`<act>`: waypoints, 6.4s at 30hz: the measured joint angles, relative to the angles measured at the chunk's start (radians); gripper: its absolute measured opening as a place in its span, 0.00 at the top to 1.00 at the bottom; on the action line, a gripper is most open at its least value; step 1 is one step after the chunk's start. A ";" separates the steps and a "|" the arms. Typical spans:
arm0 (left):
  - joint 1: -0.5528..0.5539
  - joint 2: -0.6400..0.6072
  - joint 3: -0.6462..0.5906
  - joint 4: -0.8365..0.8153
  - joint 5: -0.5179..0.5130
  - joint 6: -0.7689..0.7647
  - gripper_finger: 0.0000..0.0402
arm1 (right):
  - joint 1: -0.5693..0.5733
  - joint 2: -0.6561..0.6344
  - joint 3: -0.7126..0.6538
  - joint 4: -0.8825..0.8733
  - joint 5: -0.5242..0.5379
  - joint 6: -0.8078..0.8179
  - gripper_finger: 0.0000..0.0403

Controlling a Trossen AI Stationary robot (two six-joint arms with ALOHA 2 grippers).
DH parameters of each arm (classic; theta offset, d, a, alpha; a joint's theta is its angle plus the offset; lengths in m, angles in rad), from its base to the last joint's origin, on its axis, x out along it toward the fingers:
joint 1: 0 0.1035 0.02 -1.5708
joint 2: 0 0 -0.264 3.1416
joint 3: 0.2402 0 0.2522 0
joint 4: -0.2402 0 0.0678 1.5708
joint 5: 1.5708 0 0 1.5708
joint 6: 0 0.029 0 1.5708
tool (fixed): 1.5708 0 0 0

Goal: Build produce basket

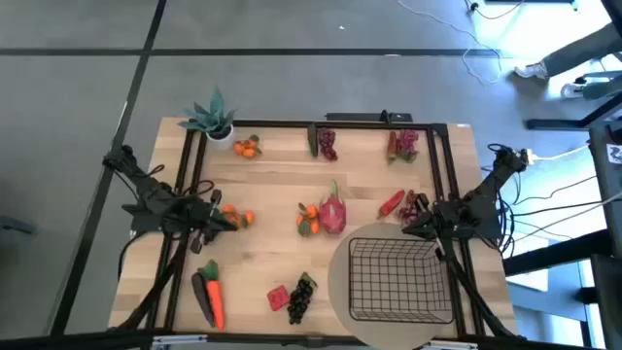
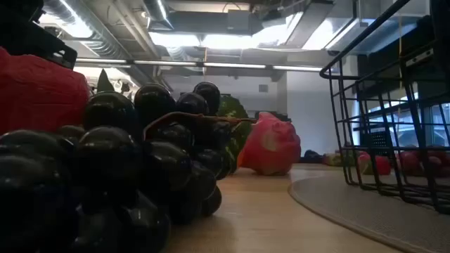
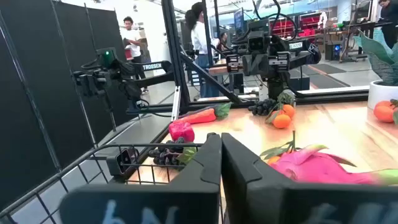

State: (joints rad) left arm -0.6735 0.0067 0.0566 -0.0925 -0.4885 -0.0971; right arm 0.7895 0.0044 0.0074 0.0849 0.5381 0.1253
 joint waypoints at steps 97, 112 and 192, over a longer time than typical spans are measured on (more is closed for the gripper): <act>0.044 0.714 1.078 -0.903 -0.335 -0.485 1.00 | 0.000 0.000 0.077 -0.003 0.263 -0.139 1.00; 0.252 0.855 1.147 -1.313 -0.049 -1.110 1.00 | -0.004 0.255 0.470 -0.383 0.320 -0.105 1.00; 0.961 1.500 1.144 -0.210 0.604 -0.757 0.79 | -0.678 0.835 0.864 -0.815 -0.357 0.467 1.00</act>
State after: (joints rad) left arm 0.2878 1.5069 1.2011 -0.3029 0.1158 -0.8541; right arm 0.1120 0.8395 0.8719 -0.7303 0.1814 0.5919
